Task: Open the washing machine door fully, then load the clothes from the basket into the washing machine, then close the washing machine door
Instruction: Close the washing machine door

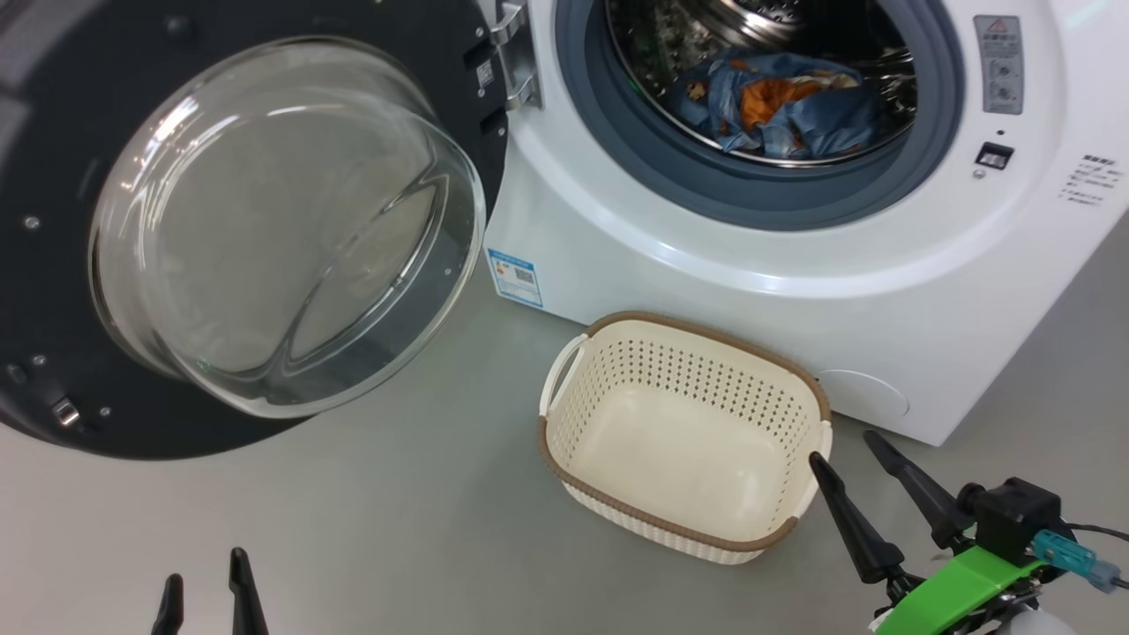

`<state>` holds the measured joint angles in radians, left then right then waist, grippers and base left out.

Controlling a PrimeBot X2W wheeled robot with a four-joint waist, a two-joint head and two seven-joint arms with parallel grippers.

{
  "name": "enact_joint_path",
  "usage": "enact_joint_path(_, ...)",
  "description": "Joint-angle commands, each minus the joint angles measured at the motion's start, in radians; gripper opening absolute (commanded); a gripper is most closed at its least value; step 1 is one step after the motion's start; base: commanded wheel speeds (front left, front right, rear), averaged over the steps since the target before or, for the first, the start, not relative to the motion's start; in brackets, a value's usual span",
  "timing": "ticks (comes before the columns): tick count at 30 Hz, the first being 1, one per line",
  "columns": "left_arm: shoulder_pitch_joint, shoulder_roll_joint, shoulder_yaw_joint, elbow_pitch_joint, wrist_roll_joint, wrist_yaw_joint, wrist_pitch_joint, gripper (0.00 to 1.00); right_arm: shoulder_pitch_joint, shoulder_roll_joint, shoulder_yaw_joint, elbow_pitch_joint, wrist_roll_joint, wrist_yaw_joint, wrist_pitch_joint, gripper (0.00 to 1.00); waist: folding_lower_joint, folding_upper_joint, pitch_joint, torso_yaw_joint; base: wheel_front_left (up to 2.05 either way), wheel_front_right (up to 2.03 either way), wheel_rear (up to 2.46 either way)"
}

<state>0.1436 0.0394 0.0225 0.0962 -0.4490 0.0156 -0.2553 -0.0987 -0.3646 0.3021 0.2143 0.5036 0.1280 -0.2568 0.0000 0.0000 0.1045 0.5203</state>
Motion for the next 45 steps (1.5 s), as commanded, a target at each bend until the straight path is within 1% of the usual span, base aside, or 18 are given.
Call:
enact_joint_path(1, -0.01, 0.011, 0.036, -0.035, -0.007, 0.013, -0.006, 1.0, -0.026, -0.021, 0.03, -0.013, 0.009, 0.003, -0.005, 1.0, 0.0, 0.0, 0.017, 0.015, 0.0, 0.0, 0.0)
enact_joint_path(5, 0.002, 0.011, 0.036, -0.06, -0.024, 0.028, -0.006, 1.0, -0.059, -0.034, 0.062, 0.004, 0.022, 0.003, -0.005, 1.0, 0.0, 0.0, 0.026, 0.018, 0.0, 0.0, 0.0)
enact_joint_path(10, 0.007, 0.011, 0.036, -0.081, -0.038, 0.037, -0.006, 1.0, -0.077, -0.042, 0.078, 0.012, 0.031, 0.003, -0.005, 1.0, 0.0, 0.0, 0.032, 0.018, 0.0, 0.0, 0.0)
enact_joint_path(11, 0.005, 0.011, 0.04, -0.087, -0.048, 0.034, -0.006, 0.86, -0.077, -0.043, 0.079, 0.013, 0.032, 0.003, -0.005, 1.0, 0.0, 0.0, 0.032, 0.018, 0.0, 0.0, 0.0)
enact_joint_path(13, -0.003, 0.011, 0.061, -0.11, -0.064, 0.023, -0.006, 0.03, -0.072, -0.041, 0.075, 0.014, 0.035, 0.003, -0.005, 1.0, 0.0, 0.0, 0.03, 0.017, 0.0, 0.0, 0.0)
enact_joint_path(14, -0.007, 0.011, 0.076, -0.12, -0.074, 0.014, -0.006, 0.0, -0.068, -0.039, 0.072, 0.014, 0.035, 0.003, -0.005, 1.0, 0.0, 0.0, 0.029, 0.016, 0.0, 0.0, 0.0)
enact_joint_path(18, -0.047, 0.011, 0.169, -0.183, -0.09, -0.043, -0.006, 0.0, -0.045, -0.031, 0.053, 0.008, 0.031, 0.003, -0.005, 1.0, 0.0, 0.0, 0.027, 0.013, 0.0, 0.0, 0.0)
enact_joint_path(19, -0.083, 0.011, 0.235, -0.22, -0.081, -0.081, -0.006, 0.0, -0.032, -0.026, 0.042, 0.003, 0.027, 0.003, -0.005, 1.0, 0.0, 0.0, 0.026, 0.011, 0.0, 0.0, 0.0)
enact_joint_path(21, -0.131, 0.013, 0.299, -0.253, -0.084, -0.114, -0.006, 0.0, -0.019, -0.022, 0.03, -0.002, 0.024, 0.003, -0.005, 1.0, 0.0, 0.0, 0.028, 0.01, 0.0, 0.0, 0.0)
enact_joint_path(23, -0.188, 0.043, 0.35, -0.273, -0.099, -0.134, -0.006, 0.0, -0.007, -0.018, 0.018, -0.007, 0.021, 0.003, -0.005, 1.0, 0.0, 0.0, 0.029, 0.008, 0.0, 0.0, 0.0)
enact_joint_path(26, -0.285, 0.113, 0.402, -0.247, -0.194, -0.144, -0.006, 0.0, 0.01, -0.01, -0.001, -0.014, 0.016, 0.003, -0.005, 1.0, 0.0, 0.0, 0.03, 0.005, 0.0, 0.0, 0.0)
enact_joint_path(30, -0.401, 0.263, 0.399, -0.178, -0.385, -0.146, -0.006, 0.0, 0.033, 0.002, -0.03, -0.028, 0.007, 0.003, -0.005, 1.0, 0.0, 0.0, 0.033, 0.002, 0.0, 0.0, 0.0)
enact_joint_path(32, -0.449, 0.338, 0.393, -0.119, -0.459, -0.146, -0.006, 0.0, 0.045, 0.01, -0.048, -0.035, 0.003, 0.003, -0.005, 1.0, 0.0, 0.0, 0.035, 0.0, 0.0, 0.0, 0.0)
enact_joint_path(36, -0.552, 0.462, 0.378, 0.032, -0.598, -0.146, 0.014, 0.0, 0.069, 0.024, -0.071, -0.048, -0.007, 0.003, -0.005, 1.0, 0.0, 0.0, 0.036, -0.003, 0.0, 0.0, 0.0)
enact_joint_path(37, -0.552, 0.462, 0.378, 0.032, -0.598, -0.146, 0.014, 0.0, 0.069, 0.024, -0.071, -0.048, -0.007, 0.003, -0.005, 1.0, 0.0, 0.0, 0.036, -0.003, 0.0, 0.0, 0.0)
enact_joint_path(41, -0.639, 0.565, 0.349, 0.198, -0.698, -0.146, 0.079, 0.0, 0.08, 0.027, -0.078, -0.059, -0.014, 0.003, -0.005, 1.0, 0.0, 0.0, 0.046, -0.018, 0.0, 0.0, 0.0)
enact_joint_path(43, -0.684, 0.595, 0.333, 0.285, -0.769, -0.146, 0.148, 0.0, 0.079, 0.025, -0.078, -0.062, -0.015, 0.003, -0.005, 1.0, 0.0, 0.0, 0.051, -0.025, 0.0, 0.0, 0.0)
enact_joint_path(45, -0.724, 0.611, 0.328, 0.363, -0.844, -0.146, 0.226, 0.0, 0.075, 0.023, -0.078, -0.063, -0.016, 0.003, -0.005, 1.0, 0.0, 0.0, 0.057, -0.033, 0.0, 0.0, 0.0)
